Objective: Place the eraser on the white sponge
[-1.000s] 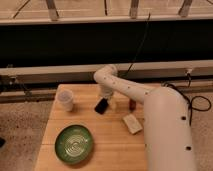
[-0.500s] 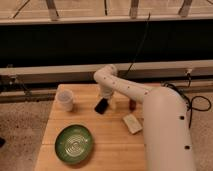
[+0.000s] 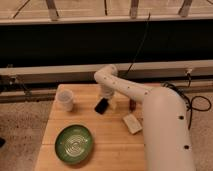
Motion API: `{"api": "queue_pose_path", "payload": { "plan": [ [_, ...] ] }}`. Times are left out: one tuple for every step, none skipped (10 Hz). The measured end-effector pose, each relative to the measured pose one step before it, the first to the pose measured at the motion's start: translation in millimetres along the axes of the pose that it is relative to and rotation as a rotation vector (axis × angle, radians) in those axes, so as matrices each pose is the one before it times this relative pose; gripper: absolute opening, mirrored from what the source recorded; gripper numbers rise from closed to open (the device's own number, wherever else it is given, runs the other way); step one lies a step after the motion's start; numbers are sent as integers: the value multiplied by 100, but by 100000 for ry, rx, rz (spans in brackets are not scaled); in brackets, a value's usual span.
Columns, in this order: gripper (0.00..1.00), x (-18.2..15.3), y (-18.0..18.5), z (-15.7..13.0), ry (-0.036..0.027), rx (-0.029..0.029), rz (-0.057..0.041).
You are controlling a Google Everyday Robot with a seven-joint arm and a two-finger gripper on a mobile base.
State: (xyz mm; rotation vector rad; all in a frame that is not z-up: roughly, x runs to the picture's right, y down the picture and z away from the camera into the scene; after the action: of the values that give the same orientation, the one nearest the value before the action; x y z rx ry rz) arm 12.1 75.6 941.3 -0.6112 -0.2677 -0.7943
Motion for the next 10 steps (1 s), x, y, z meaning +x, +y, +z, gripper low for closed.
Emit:
{"api": "queue_pose_path", "payload": {
  "plan": [
    [80,80,42,24,87,-129,-87],
    [80,1,10,38,11,-102,-123],
    [80,68,29,27,75,-83,-53],
    [80,15,25,27,-31,-85,-61],
    [80,24,13,44,7,-47,-72],
    [80,105,38,-42,129,3,10],
    [80,56,29,-3,53,-55,-44],
    [80,9,31,41,-4,-85,-43],
    [80,88,49,-7,124,-54,-15],
    [80,70,26,-16,95,-73,-42]
  ]
}}
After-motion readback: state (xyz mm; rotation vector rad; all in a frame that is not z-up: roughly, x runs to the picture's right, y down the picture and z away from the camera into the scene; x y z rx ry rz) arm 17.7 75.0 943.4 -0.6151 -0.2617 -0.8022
